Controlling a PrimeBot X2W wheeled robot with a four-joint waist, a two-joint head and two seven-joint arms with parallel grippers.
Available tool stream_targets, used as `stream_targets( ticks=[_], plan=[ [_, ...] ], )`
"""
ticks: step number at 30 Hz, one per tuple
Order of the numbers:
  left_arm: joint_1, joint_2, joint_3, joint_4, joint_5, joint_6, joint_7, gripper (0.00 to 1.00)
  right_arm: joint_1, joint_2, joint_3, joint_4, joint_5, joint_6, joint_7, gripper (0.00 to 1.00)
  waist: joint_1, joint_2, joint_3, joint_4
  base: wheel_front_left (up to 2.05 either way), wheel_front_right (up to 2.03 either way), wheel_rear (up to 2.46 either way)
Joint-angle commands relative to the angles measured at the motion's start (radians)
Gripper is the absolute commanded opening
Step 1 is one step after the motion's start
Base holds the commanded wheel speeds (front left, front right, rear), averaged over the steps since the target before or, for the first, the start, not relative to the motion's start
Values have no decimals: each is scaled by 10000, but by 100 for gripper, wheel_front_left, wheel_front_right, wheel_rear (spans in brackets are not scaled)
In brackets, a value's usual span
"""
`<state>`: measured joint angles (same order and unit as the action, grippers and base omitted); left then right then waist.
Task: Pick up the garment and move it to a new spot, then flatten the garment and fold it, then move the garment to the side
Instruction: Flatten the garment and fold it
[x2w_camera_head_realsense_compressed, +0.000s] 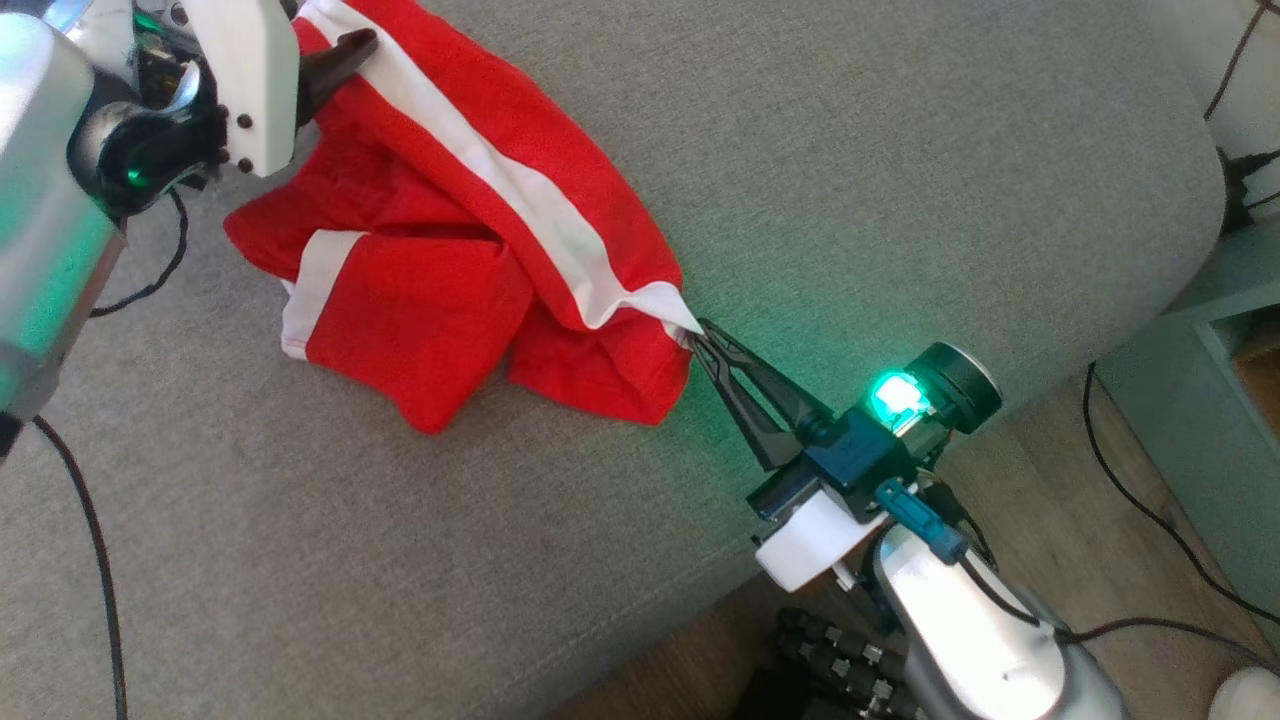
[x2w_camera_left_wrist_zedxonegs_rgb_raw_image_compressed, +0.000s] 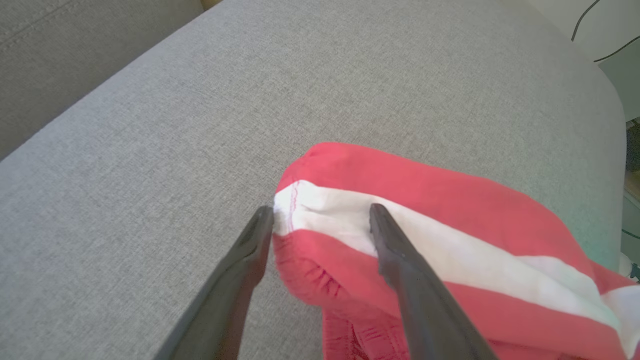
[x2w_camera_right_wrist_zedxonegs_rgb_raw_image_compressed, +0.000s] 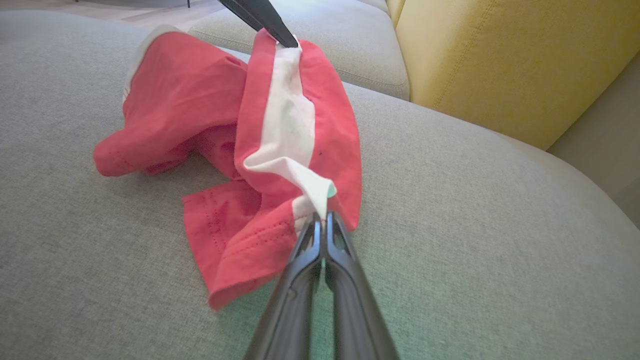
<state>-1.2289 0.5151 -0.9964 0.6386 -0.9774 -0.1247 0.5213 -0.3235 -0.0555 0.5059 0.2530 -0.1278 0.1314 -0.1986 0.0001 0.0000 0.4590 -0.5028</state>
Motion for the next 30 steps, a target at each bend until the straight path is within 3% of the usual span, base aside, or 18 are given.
stream_targets(
  ticks=[1,3,4,5,6,17,26,30],
  plan=[
    [-677,330,311,-171,-75,-59,-76,100,-49,52,124,-298,111,-7,-96,0,-1,0,-4,-5,0,0,0],
    [-735,312,186,-107,-188,-59,-121,100,-43,52,102,-282,123,-7,-104,0,-1,0,-11,-9,0,0,0],
    [-759,300,123,-87,-257,-59,-133,79,-39,52,90,-273,125,-7,-107,0,-1,0,-19,-5,0,0,0],
    [-784,291,60,-71,-321,-59,-150,30,-36,53,73,-264,125,-7,-109,0,-1,0,-28,5,0,0,0],
    [-815,286,12,-61,-377,-59,-204,0,-34,53,53,-256,123,-7,-111,0,-1,0,-35,20,0,0,0],
    [-796,150,-455,-298,-1184,-59,-1362,0,-192,53,-809,-196,-245,-7,-180,0,-1,0,-617,893,0,0,0],
    [-311,-179,-500,-334,-1778,-59,-3062,0,-1131,50,-2381,-199,-1224,-7,-171,0,-1,0,-1998,2516,0,0,0],
    [-63,-373,-377,-264,-2073,-59,-3632,0,-1840,-406,-2575,-157,-1441,-7,-128,0,-1,0,-2736,3306,0,0,0]
  ],
)
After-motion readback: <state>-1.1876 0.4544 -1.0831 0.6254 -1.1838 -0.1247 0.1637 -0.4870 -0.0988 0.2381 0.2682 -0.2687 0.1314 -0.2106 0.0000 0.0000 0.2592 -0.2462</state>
